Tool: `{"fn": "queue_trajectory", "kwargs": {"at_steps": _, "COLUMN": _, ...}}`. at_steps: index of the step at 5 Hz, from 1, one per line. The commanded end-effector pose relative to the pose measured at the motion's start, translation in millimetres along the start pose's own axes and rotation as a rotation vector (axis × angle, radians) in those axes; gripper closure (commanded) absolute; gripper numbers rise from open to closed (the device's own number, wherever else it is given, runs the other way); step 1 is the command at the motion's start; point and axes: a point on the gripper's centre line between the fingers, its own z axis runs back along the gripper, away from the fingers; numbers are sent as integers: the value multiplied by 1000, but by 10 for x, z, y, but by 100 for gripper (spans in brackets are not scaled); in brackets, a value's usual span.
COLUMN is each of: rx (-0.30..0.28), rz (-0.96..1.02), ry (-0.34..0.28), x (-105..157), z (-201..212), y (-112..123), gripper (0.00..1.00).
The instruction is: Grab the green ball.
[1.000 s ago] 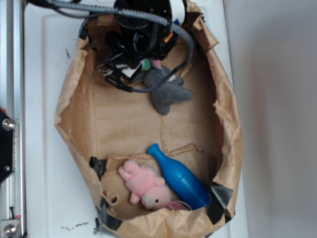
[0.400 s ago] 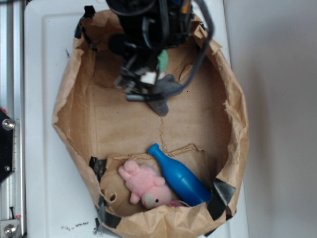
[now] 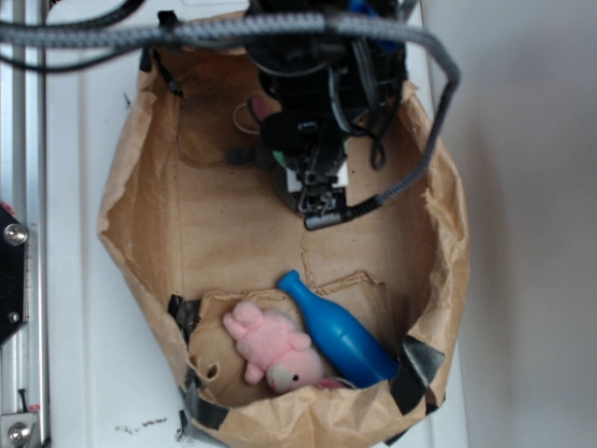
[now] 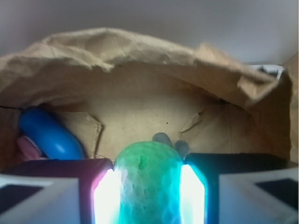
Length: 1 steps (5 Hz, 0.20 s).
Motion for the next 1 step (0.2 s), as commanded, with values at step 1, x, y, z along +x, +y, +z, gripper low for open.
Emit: {"fn": "queue_trajectory", "kwargs": {"at_steps": 1, "rx": -33, "rz": -60, "ry": 5, "x": 96, "z": 306, "y": -191, "gripper": 100}}
